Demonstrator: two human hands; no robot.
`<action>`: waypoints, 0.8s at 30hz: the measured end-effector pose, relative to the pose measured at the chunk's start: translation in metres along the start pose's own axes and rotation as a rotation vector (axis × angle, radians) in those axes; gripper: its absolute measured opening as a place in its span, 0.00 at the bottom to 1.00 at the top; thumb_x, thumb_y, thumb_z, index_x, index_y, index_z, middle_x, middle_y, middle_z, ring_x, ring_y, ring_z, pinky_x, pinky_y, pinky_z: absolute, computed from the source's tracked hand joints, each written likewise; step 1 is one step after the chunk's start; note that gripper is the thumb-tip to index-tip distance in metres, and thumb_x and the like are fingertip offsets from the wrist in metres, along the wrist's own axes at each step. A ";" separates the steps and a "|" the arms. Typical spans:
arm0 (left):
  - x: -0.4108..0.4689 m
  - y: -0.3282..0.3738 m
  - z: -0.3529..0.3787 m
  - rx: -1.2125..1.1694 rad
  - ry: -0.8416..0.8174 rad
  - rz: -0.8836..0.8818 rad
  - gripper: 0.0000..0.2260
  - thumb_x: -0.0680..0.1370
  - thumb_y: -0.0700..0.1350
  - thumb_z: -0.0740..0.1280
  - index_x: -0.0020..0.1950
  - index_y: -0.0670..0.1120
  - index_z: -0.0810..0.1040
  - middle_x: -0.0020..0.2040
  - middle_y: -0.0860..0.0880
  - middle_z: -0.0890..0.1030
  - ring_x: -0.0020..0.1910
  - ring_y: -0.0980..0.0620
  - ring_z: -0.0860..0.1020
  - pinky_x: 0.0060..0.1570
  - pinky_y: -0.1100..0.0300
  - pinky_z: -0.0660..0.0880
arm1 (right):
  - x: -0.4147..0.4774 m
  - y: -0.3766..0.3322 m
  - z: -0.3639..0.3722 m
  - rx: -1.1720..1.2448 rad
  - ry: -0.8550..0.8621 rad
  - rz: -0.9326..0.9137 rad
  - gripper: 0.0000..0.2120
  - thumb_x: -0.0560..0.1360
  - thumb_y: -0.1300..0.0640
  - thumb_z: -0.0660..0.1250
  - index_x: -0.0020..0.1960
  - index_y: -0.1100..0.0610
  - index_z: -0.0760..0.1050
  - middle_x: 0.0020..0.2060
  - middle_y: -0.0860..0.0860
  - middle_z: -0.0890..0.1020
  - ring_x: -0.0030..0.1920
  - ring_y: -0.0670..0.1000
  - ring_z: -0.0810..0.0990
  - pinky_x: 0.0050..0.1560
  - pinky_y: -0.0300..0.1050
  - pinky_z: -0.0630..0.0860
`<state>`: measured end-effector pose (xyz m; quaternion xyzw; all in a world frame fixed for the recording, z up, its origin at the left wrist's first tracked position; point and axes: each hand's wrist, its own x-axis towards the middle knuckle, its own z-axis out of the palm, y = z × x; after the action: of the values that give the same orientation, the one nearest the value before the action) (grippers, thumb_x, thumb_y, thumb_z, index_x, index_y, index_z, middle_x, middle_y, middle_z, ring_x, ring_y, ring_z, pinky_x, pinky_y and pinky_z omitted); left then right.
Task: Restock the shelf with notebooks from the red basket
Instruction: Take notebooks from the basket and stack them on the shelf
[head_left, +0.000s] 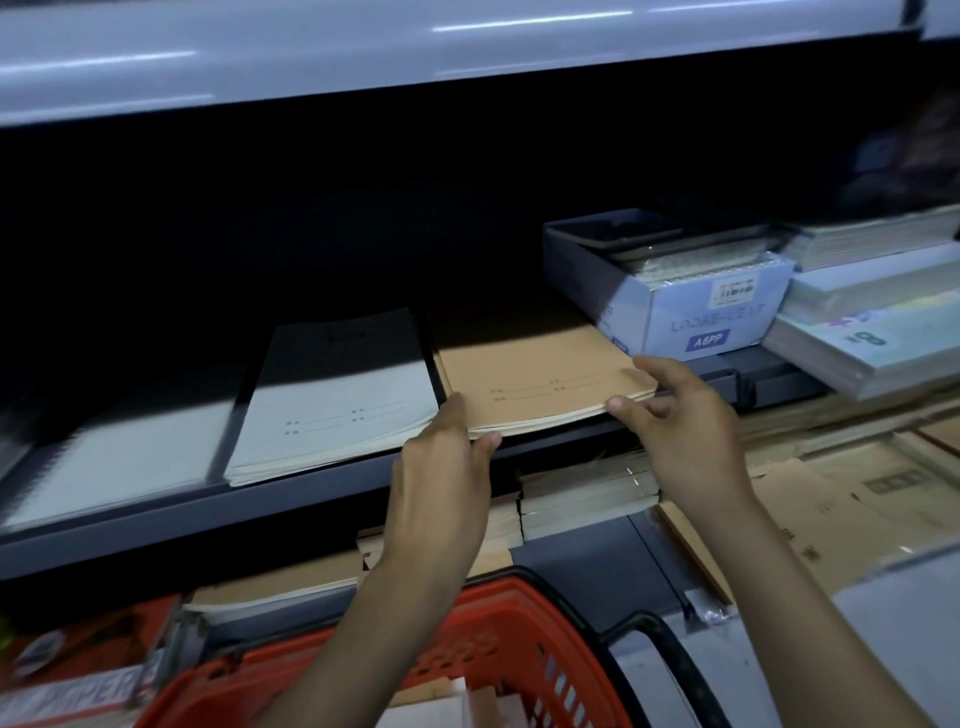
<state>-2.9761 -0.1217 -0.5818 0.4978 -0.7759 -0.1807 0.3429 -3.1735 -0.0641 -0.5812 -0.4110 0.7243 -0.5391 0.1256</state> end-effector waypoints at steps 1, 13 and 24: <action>0.004 0.001 0.002 0.006 -0.015 -0.006 0.09 0.81 0.49 0.63 0.60 0.49 0.71 0.39 0.47 0.81 0.37 0.47 0.82 0.37 0.49 0.80 | 0.001 0.002 0.003 0.000 -0.016 0.009 0.23 0.74 0.53 0.73 0.67 0.49 0.73 0.38 0.46 0.82 0.44 0.44 0.80 0.41 0.31 0.69; 0.013 -0.003 0.013 -0.008 0.025 -0.043 0.16 0.80 0.53 0.63 0.66 0.49 0.70 0.42 0.48 0.83 0.33 0.49 0.83 0.33 0.50 0.80 | 0.007 0.005 0.016 0.011 0.104 0.081 0.22 0.71 0.52 0.76 0.64 0.49 0.77 0.53 0.51 0.82 0.50 0.54 0.82 0.51 0.43 0.75; -0.054 -0.028 -0.072 0.050 0.064 0.085 0.14 0.79 0.54 0.61 0.64 0.55 0.72 0.43 0.54 0.82 0.34 0.54 0.79 0.41 0.52 0.79 | -0.088 -0.056 0.058 -0.137 -0.012 -0.213 0.12 0.78 0.53 0.66 0.60 0.51 0.74 0.55 0.48 0.73 0.46 0.50 0.78 0.46 0.41 0.69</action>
<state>-2.8919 -0.0815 -0.5680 0.4783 -0.7892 -0.1303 0.3625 -3.0559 -0.0436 -0.5774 -0.4965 0.7111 -0.4959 0.0437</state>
